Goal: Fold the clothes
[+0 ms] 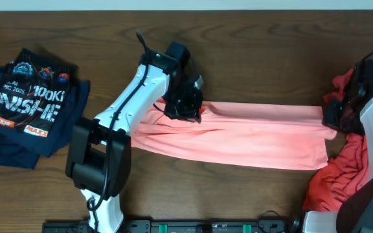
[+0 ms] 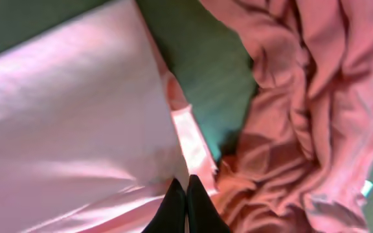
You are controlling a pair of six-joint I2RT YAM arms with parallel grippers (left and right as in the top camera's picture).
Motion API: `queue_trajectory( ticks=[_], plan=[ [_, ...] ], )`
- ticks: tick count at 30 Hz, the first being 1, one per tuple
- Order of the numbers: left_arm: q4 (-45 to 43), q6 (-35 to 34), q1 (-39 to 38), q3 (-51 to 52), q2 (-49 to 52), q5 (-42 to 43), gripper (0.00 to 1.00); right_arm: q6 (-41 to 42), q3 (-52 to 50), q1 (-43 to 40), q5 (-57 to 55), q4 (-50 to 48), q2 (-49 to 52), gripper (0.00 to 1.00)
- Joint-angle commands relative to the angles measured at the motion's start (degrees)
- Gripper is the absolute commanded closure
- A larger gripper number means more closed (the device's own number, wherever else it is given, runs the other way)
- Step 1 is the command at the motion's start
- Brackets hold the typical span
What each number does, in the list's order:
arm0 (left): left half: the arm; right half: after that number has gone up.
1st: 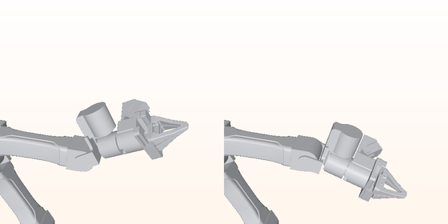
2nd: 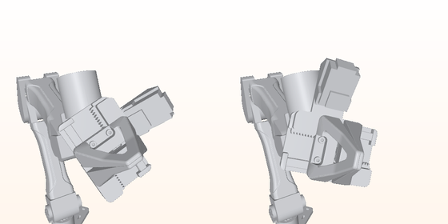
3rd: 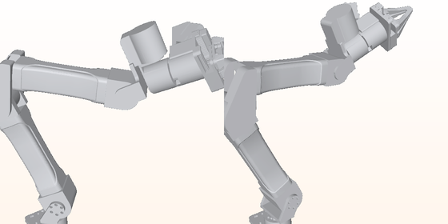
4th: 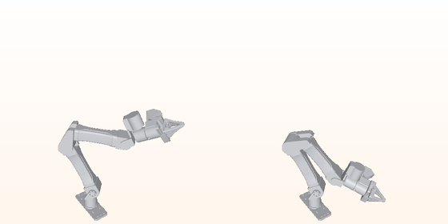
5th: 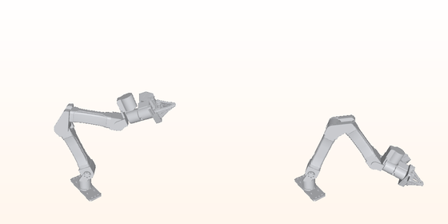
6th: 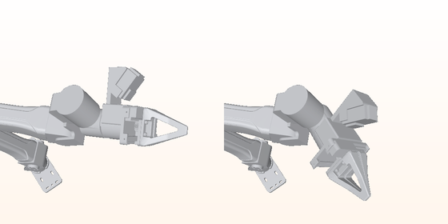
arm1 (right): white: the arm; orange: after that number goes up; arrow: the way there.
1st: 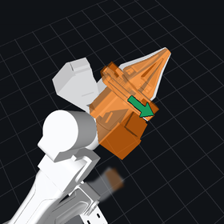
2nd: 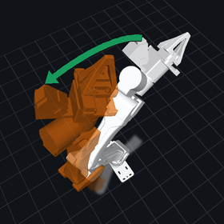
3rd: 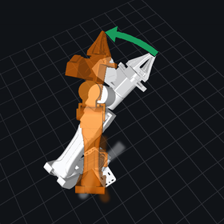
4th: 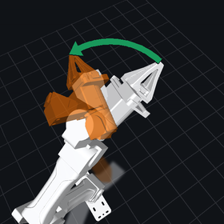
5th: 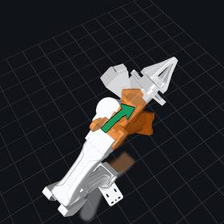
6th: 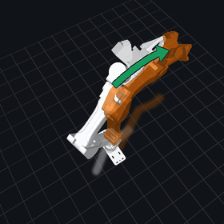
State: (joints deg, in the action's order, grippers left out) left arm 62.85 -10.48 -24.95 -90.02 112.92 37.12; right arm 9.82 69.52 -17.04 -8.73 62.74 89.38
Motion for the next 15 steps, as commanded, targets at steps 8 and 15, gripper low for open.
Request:
queue_trajectory(
  ticks=[8,15],
  plan=[
    [0.4,0.8,-4.2,4.7,-0.2,-7.0,0.93,0.0,-3.2,-0.3,-5.5,1.0,0.3,0.97],
    [1.8,0.8,-5.4,5.1,-0.2,-10.1,0.55,0.0,-4.3,-0.3,-5.5,2.8,0.3,0.72]
  ],
)
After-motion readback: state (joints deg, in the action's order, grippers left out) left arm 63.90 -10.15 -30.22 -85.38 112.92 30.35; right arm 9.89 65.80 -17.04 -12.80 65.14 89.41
